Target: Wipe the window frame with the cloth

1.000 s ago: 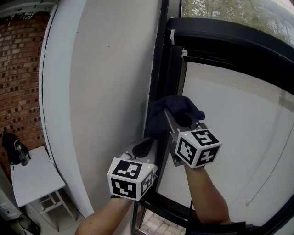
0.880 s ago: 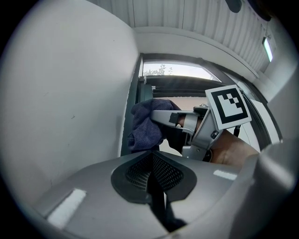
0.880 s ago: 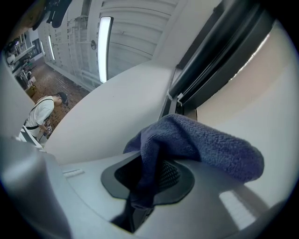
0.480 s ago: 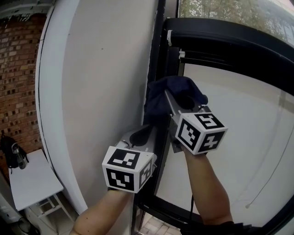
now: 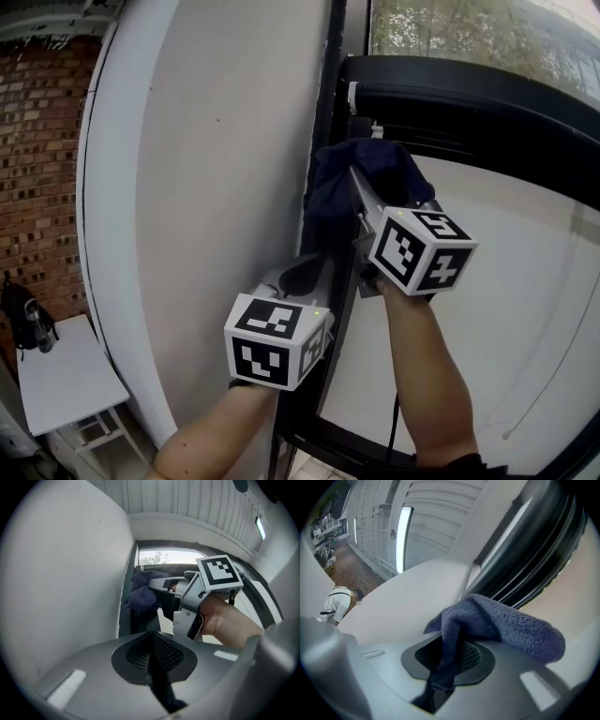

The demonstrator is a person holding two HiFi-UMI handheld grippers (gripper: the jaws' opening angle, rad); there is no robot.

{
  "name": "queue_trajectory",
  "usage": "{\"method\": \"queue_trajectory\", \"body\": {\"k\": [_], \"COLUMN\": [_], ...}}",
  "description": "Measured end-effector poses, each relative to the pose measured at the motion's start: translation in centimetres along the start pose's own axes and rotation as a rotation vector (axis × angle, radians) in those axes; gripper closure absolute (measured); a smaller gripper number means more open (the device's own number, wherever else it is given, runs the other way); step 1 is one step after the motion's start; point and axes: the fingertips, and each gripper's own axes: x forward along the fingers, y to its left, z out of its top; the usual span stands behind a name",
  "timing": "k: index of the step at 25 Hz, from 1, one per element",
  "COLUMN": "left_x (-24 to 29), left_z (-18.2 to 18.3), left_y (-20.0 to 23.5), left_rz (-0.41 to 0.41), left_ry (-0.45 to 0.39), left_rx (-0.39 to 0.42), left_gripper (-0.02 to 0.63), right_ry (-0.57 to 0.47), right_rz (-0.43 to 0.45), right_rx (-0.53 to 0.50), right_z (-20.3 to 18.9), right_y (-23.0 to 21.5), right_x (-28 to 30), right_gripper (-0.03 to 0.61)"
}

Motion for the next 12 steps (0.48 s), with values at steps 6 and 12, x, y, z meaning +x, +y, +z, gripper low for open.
{"method": "queue_trajectory", "body": {"k": [6,12], "left_x": [0.2,0.4], "left_z": [-0.2,0.5], "left_y": [0.5,0.3], "left_rz": [0.002,-0.008], "left_ry": [-0.002,-0.013], "left_rx": [0.013,0.014], "left_gripper": [0.62,0.62], "right_ry": [-0.031,-0.047], "right_rz": [-0.005,-0.015], "right_rx": [0.013,0.016], "right_z": [0.8,1.5], "right_y": [-0.4,-0.6], "right_x": [0.7,1.0], "right_gripper": [0.514,0.514]}}
